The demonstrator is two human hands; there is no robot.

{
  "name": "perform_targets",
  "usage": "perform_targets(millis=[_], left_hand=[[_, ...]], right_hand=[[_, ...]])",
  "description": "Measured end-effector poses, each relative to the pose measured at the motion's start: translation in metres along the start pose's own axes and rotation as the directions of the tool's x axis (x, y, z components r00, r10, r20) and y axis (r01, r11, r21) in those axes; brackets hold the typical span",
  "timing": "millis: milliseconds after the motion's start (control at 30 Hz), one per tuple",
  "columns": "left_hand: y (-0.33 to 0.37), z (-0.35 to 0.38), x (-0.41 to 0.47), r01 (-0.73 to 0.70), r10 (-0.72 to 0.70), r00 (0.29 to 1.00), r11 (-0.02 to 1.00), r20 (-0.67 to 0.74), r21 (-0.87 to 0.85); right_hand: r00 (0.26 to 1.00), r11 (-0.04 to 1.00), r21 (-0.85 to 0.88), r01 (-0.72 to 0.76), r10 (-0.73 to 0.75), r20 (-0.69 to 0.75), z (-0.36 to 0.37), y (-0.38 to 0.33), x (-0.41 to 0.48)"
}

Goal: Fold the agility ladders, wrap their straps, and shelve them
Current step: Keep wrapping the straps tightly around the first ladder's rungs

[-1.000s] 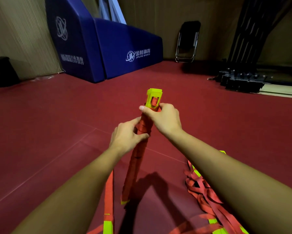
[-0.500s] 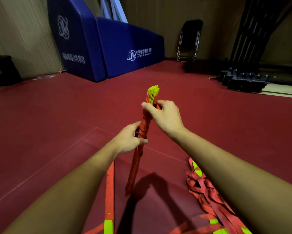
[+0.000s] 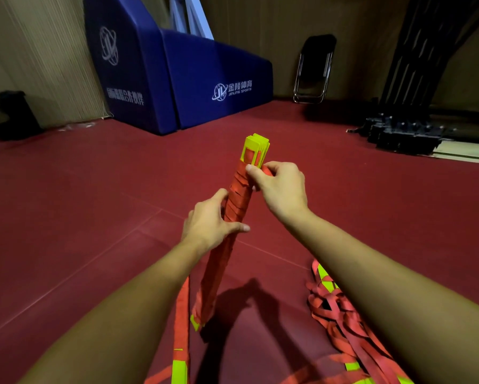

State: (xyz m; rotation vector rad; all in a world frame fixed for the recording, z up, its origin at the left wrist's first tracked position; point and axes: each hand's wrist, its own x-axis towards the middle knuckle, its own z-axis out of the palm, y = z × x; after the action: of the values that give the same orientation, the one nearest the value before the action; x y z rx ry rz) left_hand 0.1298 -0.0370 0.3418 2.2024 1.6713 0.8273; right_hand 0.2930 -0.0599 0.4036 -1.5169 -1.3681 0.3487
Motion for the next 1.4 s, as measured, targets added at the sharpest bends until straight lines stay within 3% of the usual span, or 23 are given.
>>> perform_targets(millis=[233, 433, 567, 667, 800, 867, 967, 1100, 1133, 1200, 1267, 1400], left_hand=[[0.011, 0.000, -0.003, 0.022, -0.017, 0.998, 0.995, -0.055, 0.093], [0.010, 0.000, -0.006, 0.059, -0.057, 0.998, 0.994, -0.025, 0.093], [0.013, 0.001, -0.008, 0.049, -0.050, 0.999, 0.994, 0.009, 0.095], [0.017, 0.001, -0.010, 0.040, -0.042, 0.999, 0.994, 0.018, 0.102], [0.015, 0.001, -0.009, 0.052, -0.055, 0.998, 0.993, 0.021, 0.107], [0.011, 0.002, -0.008, 0.050, -0.057, 0.997, 0.990, 0.045, 0.130], [0.007, 0.003, -0.008, 0.016, -0.039, 0.994, 0.976, 0.102, 0.219], [0.000, 0.000, -0.007, -0.020, -0.032, 0.982, 0.962, 0.185, 0.271], [-0.001, -0.001, -0.007, -0.039, -0.020, 0.978, 0.959, 0.207, 0.280], [-0.003, -0.001, -0.008, -0.071, 0.001, 0.971, 0.956, 0.238, 0.286], [-0.004, 0.000, -0.009, -0.108, 0.028, 0.964, 0.949, 0.263, 0.298], [-0.004, 0.000, -0.009, -0.161, 0.072, 0.955, 0.940, 0.289, 0.300]], right_hand=[[0.999, 0.996, -0.085, 0.038, -0.040, -0.023, 0.007, -0.003, -0.006], [1.000, 0.999, 0.044, 0.015, -0.015, -0.010, 0.005, -0.007, -0.009], [0.994, 0.993, 0.047, 0.106, -0.107, 0.028, 0.002, -0.011, -0.016], [0.980, 0.980, -0.054, 0.190, -0.185, 0.078, -0.003, -0.010, -0.015], [0.974, 0.968, -0.170, 0.185, -0.157, 0.166, -0.010, -0.016, -0.011], [0.953, 0.908, -0.319, 0.272, -0.209, 0.219, -0.011, -0.015, -0.009], [0.901, 0.694, -0.575, 0.433, -0.319, 0.294, -0.016, -0.017, -0.009], [0.831, 0.457, -0.708, 0.538, -0.430, 0.353, -0.020, -0.023, -0.004], [0.853, 0.483, -0.709, 0.513, -0.378, 0.359, -0.020, -0.023, -0.002], [0.918, 0.640, -0.667, 0.381, -0.175, 0.356, -0.021, -0.024, 0.004], [0.918, 0.776, -0.597, 0.204, 0.060, 0.392, -0.025, -0.023, 0.012], [0.721, 0.914, -0.404, -0.029, 0.299, 0.625, -0.024, -0.007, 0.021]])
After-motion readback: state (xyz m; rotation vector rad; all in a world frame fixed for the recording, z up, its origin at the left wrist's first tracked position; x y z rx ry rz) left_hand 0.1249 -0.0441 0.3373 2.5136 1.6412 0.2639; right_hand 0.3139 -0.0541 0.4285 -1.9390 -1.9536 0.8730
